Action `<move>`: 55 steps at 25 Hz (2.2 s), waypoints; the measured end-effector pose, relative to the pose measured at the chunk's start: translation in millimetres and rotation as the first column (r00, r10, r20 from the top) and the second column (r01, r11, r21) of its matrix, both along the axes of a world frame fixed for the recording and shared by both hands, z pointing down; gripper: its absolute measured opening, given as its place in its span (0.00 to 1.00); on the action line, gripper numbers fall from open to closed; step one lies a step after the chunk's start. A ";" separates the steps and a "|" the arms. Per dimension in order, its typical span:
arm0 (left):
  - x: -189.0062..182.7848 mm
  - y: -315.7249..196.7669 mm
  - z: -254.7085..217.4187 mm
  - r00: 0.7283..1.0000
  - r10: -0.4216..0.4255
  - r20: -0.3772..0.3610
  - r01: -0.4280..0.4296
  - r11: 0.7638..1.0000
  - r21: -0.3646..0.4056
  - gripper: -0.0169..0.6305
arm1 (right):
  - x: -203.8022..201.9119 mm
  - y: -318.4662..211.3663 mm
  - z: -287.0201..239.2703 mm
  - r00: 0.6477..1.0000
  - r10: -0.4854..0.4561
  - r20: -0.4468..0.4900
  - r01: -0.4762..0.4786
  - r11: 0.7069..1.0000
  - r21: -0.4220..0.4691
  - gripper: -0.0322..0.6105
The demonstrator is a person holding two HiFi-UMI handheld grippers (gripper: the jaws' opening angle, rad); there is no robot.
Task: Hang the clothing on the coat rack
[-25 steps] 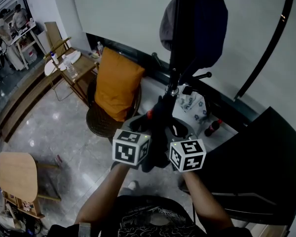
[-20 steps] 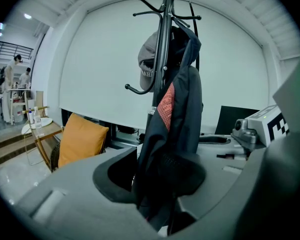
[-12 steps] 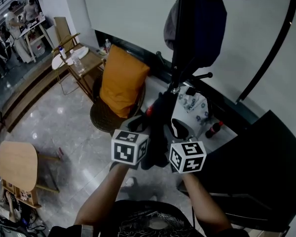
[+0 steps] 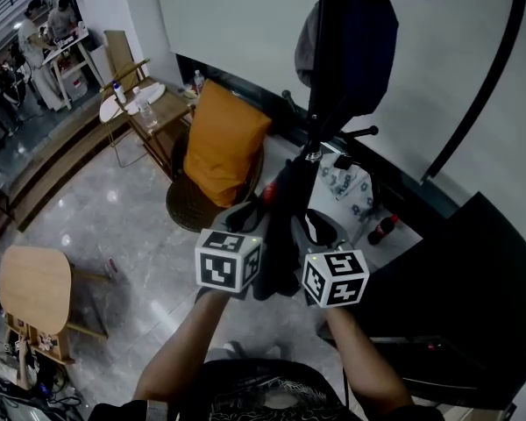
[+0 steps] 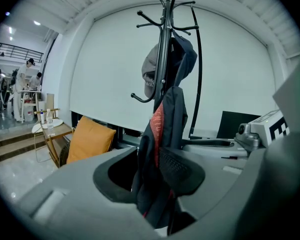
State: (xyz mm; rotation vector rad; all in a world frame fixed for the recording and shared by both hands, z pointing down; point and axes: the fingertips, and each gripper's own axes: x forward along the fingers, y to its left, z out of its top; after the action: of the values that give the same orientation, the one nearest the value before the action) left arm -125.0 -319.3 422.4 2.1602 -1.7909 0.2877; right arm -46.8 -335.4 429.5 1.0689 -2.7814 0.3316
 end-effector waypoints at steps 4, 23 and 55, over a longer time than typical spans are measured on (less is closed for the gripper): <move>1.1 8.6 -2.7 1.000 0.016 0.003 -0.016 1.000 0.001 0.20 | -2.9 9.2 -6.8 1.000 0.005 0.003 -0.005 1.000 0.013 0.23; -3.1 70.8 -17.8 0.989 0.148 -0.006 -0.148 0.989 0.015 0.19 | -28.1 78.6 -39.0 0.998 0.059 0.023 -0.060 0.997 0.045 0.13; -20.5 157.1 -26.6 0.956 0.290 -0.037 -0.288 0.955 0.068 0.04 | -61.9 177.1 -42.9 0.990 0.141 -0.002 -0.140 0.987 0.074 0.05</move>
State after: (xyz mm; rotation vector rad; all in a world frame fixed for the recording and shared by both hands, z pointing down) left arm -145.5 -162.2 395.8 2.4525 -1.4738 0.2495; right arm -108.7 -158.3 386.6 1.2840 -2.7377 0.2424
